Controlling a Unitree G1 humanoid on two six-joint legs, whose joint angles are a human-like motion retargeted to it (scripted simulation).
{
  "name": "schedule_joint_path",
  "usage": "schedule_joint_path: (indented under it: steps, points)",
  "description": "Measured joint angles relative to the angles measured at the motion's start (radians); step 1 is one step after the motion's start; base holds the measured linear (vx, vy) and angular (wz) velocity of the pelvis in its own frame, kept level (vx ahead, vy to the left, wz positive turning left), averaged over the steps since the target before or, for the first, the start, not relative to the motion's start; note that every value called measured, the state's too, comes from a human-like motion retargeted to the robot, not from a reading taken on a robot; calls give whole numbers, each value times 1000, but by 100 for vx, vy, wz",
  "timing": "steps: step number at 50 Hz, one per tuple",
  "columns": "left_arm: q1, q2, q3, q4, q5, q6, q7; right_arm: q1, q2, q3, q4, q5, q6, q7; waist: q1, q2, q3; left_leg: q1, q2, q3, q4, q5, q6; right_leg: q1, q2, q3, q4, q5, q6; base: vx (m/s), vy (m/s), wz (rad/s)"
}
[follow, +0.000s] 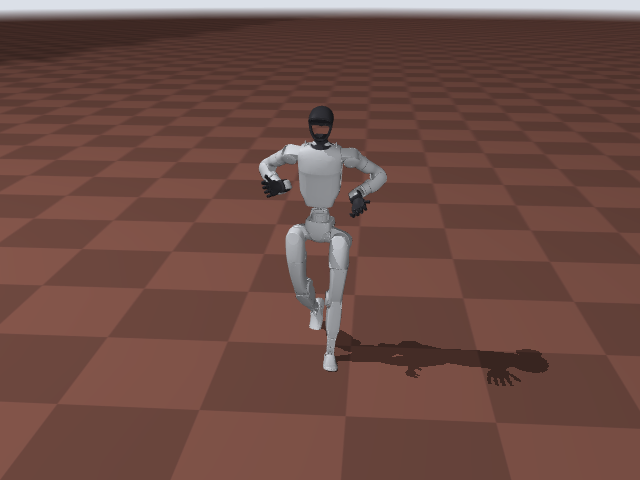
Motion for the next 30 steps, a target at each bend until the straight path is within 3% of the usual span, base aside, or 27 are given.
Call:
schedule_joint_path:
  steps: [3, 7, 9, 13, 15, 18, 20, 25, 28, 30]
  points:
    - [-2, 2, 4, 28, -4, 6, 42, 3, -7, -26, -8, 4, 32, -19, -35, 21, -9, 40, 20, -36, 35, -57, -12, -161, 5, -25, 255, 25, -8, 67, 17, 37]
    - [6, -24, 7, 53, -29, 34, 172, 7, -11, -68, -28, 41, 74, -48, -82, 48, 8, 86, 26, -74, 80, -113, -31, -334, -46, -94, 387, -91, -95, 60, 16, 50]
    - [22, -59, -8, 29, -151, 51, 212, 13, -9, -86, -36, 76, 98, -49, -106, 57, 23, 108, 18, -97, 99, -137, -33, -393, -82, -133, 353, -149, -131, 55, 13, 68]
    - [40, -105, -15, -8, -520, 127, 47, 24, -20, -121, -52, 149, 152, 13, -159, 59, 59, 156, -16, -163, 127, -179, -29, -443, -143, -207, 103, -204, -146, 54, 8, 94]
    - [49, -116, -11, 1, -672, 153, -76, 33, -25, -133, -55, 164, 162, 34, -187, 46, 76, 186, -48, -199, 137, -201, -27, -431, -168, -231, -113, -181, -125, 56, 2, 114]
    - [53, -113, -11, 33, -746, 162, -173, 39, -34, -145, -58, 155, 186, 44, -237, 9, 108, 255, -106, -266, 149, -238, -27, -378, -208, -246, -472, -100, -48, 62, -4, 126]
    - [50, -105, -7, 66, -722, 122, -205, 33, -33, -143, -61, 130, 188, 31, -262, -8, 132, 313, -120, -305, 147, -261, -30, -353, -213, -246, -640, -64, 27, 65, -18, 99]
    - [26, -76, 11, 167, -383, 1, -137, 4, -27, -124, -66, 15, 156, -35, -276, 8, 132, 403, -37, -356, 154, -281, -69, -371, -93, -139, -680, -36, 27, 68, -33, 60]
    - [10, -66, 21, 176, -175, -17, -16, 10, -34, -136, -87, -28, 160, -81, -290, 6, 111, 432, -59, -420, 191, -253, -36, -313, -123, -101, -680, 27, 27, 73, -5, 88]
    - [-1, -53, 19, 152, -96, -5, 44, 21, -38, -136, -111, -22, 162, -97, -291, 1, 96, 436, -92, -453, 244, -202, -6, -263, -175, -105, -680, 16, 27, 71, 4, 85]
